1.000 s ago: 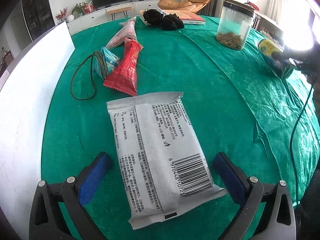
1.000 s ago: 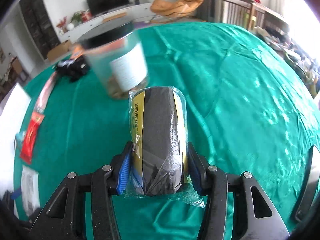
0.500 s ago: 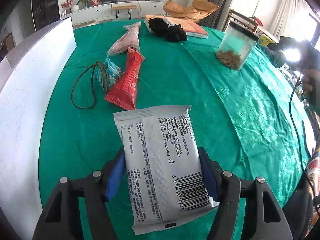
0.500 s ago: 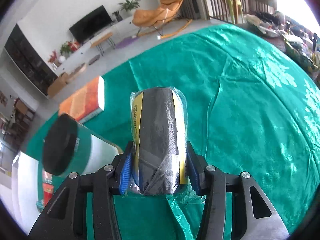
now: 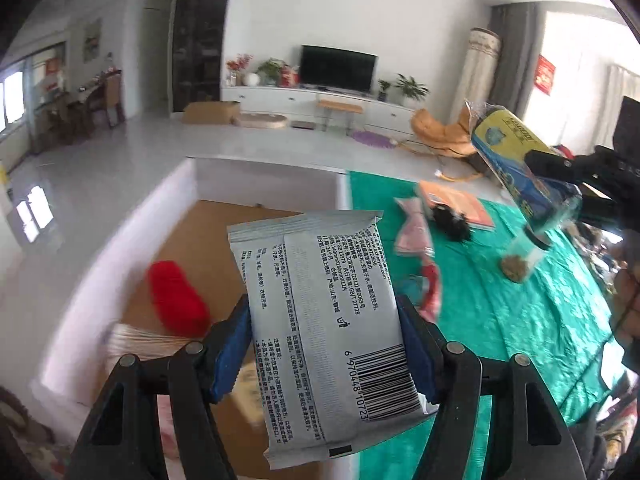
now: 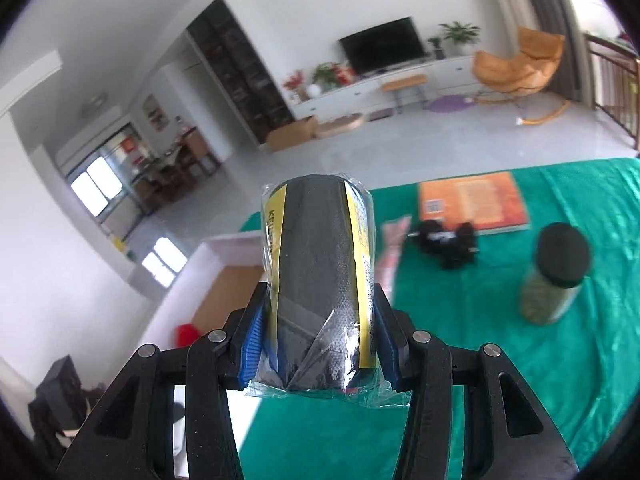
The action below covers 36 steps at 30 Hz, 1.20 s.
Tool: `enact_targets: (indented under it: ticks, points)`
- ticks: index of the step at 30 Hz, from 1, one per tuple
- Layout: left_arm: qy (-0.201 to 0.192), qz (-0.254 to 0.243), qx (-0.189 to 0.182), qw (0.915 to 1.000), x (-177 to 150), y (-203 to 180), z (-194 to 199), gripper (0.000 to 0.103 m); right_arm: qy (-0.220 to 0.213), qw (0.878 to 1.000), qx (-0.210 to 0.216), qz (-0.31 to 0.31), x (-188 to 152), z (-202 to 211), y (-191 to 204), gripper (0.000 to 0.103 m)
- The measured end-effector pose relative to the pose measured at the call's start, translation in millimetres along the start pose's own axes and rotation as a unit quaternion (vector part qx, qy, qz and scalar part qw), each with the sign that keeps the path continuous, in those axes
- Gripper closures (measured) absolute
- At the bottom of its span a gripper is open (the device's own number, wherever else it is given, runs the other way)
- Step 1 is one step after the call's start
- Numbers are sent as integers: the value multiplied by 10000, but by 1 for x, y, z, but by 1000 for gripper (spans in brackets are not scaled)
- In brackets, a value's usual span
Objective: Organize soft objects
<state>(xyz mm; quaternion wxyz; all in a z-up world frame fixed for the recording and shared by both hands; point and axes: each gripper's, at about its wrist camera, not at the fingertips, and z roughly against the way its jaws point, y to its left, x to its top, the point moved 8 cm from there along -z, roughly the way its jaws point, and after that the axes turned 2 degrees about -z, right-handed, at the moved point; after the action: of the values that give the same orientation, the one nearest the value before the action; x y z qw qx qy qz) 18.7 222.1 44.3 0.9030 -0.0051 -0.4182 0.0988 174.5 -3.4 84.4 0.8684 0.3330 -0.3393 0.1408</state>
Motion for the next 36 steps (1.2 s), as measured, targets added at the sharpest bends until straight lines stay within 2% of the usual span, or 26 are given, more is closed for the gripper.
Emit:
enact_targets:
  ticks: [2, 3, 4, 5, 6, 7, 9, 12, 14, 15, 17, 18, 20, 23, 26, 29, 32, 36]
  points:
    - [28, 127, 534, 9985, -7, 44, 5, 34, 277, 9982, 519, 95, -19, -31, 54, 52]
    - [82, 215, 803, 9965, -13, 63, 3, 30, 434, 9961, 757, 113, -29, -47, 78, 52]
    - [149, 309, 992, 9945, -19, 79, 1, 25, 617, 9932, 976, 122, -42, -62, 98, 49]
    - [235, 414, 1157, 9921, -25, 92, -1, 11, 840, 9900, 1131, 116, -55, -78, 112, 42]
    - [280, 515, 1278, 9901, -30, 102, -3, 5, 1046, 9864, 1265, 91, -67, -90, 122, 37]
    - [260, 590, 1324, 9891, -33, 107, -3, 5, 1157, 9845, 1320, 52, -77, -98, 123, 33]
    - [199, 640, 1319, 9890, -35, 106, -5, 5, 1073, 9861, 1265, 32, -85, -97, 112, 33]
    - [84, 600, 989, 9933, -31, 80, -11, 5, 548, 9962, 623, 278, -82, -76, 67, 31]
    - [-23, 469, 548, 9974, -28, 48, -9, 5, 83, 9982, -191, 565, -82, -57, 19, 26]
    - [-58, 377, 280, 9989, -27, 26, -8, 5, -99, 9948, -735, 693, -87, -49, -12, 25]
    - [-20, 83, -347, 9994, -28, -27, -10, 4, -189, 9777, -1897, 877, -104, -38, -79, 24]
    - [73, -130, -636, 9979, -33, -56, -12, 4, -78, 9674, -2380, 857, -119, -35, -113, 24]
    - [319, -580, -1087, 9919, -49, -113, -24, 3, 212, 9519, -3003, 578, -151, -26, -170, 25]
    - [691, -1094, -1285, 9832, -78, -176, -52, 4, 241, 9365, -3496, 154, -182, 1, -221, 25]
    - [948, -1460, -947, 9802, -104, -206, -96, 4, 83, 9277, -3731, -62, -193, 22, -231, 25]
    - [1132, -1667, -550, 9779, -121, -209, -131, 4, 17, 9288, -3702, -200, -189, 24, -234, 25]
    - [1252, -1629, -425, 9777, -130, -200, -145, 4, 227, 9285, -3702, -195, -200, 20, -235, 25]
    - [1242, -1720, -282, 9768, -133, -198, -154, 4, 228, 9280, -3717, -152, -207, 23, -232, 25]
